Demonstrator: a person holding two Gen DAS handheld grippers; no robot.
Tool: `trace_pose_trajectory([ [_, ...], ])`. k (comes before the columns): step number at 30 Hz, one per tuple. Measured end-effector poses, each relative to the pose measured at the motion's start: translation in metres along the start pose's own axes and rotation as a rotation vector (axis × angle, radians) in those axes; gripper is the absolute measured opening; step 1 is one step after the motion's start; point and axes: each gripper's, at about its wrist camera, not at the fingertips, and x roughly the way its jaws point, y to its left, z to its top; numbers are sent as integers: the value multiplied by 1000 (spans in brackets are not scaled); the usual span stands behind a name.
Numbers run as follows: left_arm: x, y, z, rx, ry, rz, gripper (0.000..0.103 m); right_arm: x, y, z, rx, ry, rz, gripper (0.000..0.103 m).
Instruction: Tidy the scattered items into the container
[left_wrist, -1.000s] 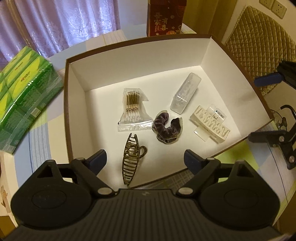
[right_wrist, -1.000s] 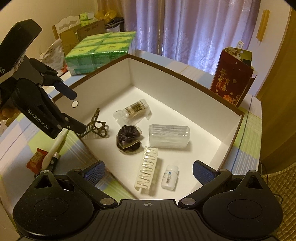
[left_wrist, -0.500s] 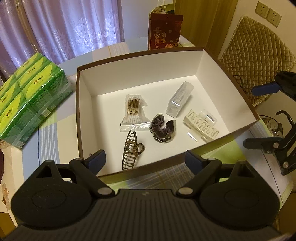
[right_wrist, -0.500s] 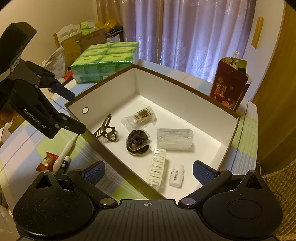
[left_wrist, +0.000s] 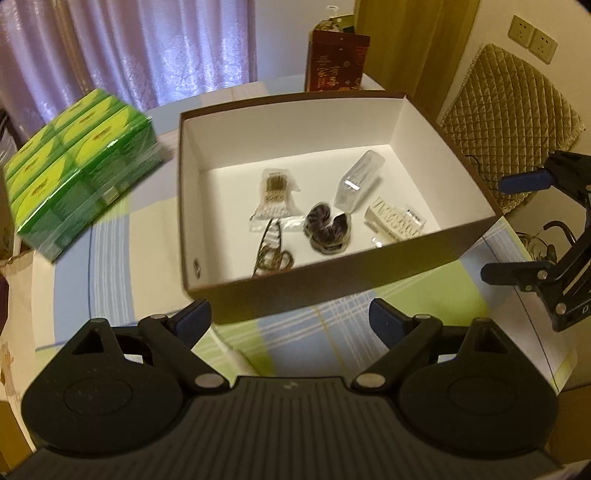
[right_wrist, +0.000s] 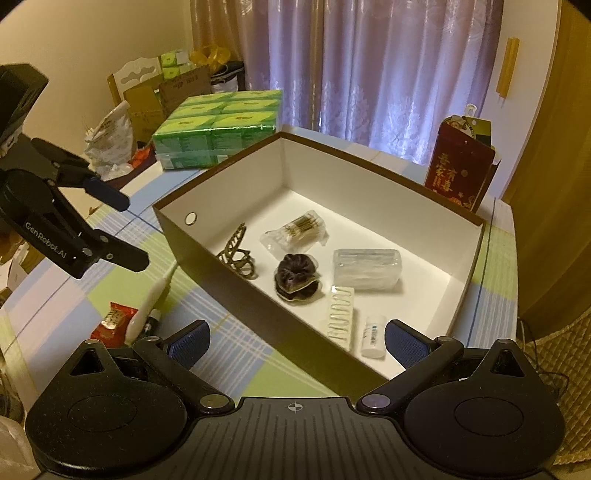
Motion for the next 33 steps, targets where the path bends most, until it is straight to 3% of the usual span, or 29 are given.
trace_pose_trajectory([
  [13, -32, 25, -60, -67, -61, 69, 90, -4, 28, -16, 57, -33, -7, 103],
  [21, -29, 46, -101, -164, -15, 80, 90, 5, 40, -33, 116, -13, 21, 103],
  [33, -16, 43, -136, -244, 38, 62, 90, 27, 72, -53, 202, 18, 58, 103],
])
